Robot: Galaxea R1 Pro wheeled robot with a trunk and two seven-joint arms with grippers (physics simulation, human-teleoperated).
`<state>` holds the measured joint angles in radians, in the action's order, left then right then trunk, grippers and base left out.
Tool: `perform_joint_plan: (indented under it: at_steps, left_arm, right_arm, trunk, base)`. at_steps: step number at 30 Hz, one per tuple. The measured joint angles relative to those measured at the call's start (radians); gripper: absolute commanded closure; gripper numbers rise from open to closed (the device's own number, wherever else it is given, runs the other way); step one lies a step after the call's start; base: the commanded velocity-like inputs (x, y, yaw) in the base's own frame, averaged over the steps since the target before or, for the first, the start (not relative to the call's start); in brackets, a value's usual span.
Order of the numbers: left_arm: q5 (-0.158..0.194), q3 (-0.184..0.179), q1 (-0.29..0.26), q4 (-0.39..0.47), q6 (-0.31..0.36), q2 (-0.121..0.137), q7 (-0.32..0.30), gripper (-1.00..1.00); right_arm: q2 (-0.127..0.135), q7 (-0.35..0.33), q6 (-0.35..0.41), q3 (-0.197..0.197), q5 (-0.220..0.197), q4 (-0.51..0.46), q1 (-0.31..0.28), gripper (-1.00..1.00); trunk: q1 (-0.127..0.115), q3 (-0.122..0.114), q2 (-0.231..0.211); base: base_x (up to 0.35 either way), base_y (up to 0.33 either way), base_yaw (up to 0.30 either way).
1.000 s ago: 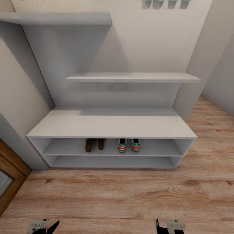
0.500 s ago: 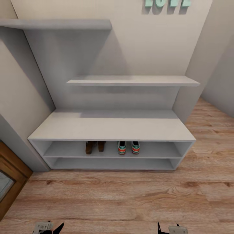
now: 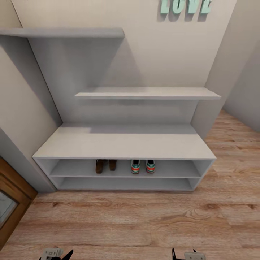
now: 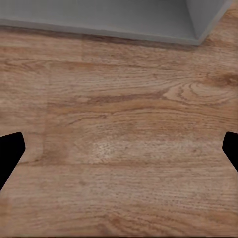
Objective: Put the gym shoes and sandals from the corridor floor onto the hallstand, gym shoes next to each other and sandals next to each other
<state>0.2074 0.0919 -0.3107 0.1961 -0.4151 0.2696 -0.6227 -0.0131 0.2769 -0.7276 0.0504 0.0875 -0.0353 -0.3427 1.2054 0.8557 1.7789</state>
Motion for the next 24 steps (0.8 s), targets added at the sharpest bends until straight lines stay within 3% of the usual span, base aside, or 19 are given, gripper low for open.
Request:
perform_joint_plan:
  at_steps: [24]
  left_arm:
    - [-0.005,0.0,0.0,-0.001,-0.001,-0.024,0.068,-1.0]
  right_arm:
    - [-0.02,0.0,0.003,-0.001,-0.001,0.01,0.064,-1.0]
  trunk:
    - [-0.092,-0.075,-0.168]
  base:
    - [0.0,0.0,0.0]
